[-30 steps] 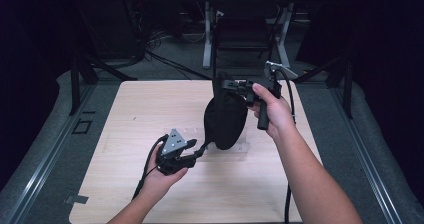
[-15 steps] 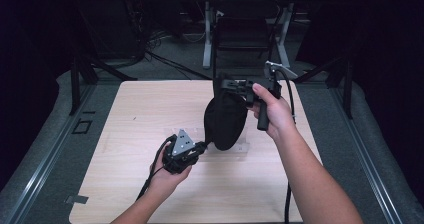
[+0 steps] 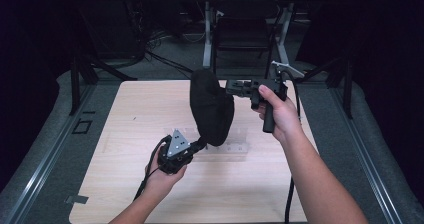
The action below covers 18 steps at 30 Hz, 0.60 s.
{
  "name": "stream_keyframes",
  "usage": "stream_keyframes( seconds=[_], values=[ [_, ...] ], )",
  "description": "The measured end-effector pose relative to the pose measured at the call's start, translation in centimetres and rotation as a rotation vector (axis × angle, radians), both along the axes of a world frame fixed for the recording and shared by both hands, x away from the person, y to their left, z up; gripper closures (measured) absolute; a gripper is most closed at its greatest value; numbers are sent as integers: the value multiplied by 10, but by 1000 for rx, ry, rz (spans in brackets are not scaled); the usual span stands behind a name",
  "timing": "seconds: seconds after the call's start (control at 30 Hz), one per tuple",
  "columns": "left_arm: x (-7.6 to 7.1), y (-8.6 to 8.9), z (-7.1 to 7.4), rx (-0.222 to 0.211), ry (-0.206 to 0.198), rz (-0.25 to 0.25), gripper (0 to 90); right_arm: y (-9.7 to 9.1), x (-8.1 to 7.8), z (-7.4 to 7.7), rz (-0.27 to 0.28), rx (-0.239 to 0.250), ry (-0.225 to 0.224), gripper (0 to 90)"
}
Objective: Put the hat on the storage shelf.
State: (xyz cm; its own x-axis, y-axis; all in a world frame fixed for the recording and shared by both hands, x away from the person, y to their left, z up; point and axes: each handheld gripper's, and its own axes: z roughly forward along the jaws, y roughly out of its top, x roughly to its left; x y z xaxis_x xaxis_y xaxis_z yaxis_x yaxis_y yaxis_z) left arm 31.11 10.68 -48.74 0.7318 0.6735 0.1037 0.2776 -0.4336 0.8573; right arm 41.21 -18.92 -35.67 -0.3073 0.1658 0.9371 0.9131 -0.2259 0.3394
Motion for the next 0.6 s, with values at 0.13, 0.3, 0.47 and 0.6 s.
stream_keyframes(
  seconds=[0.13,0.3,0.47,0.6],
  values=[
    [-2,5,-6,14,9,2,854,0,-3,-1,4,1,-9,701],
    [-3,10,-16,23,31,3,853,-3,-6,-3,-5,-8,-13,701],
    [-1,15,-30,28,72,28,848,-11,-7,-8,-28,-37,-18,696],
    [-1,22,-40,11,77,34,838,-16,-9,-12,-34,-59,-22,694]
  ],
)
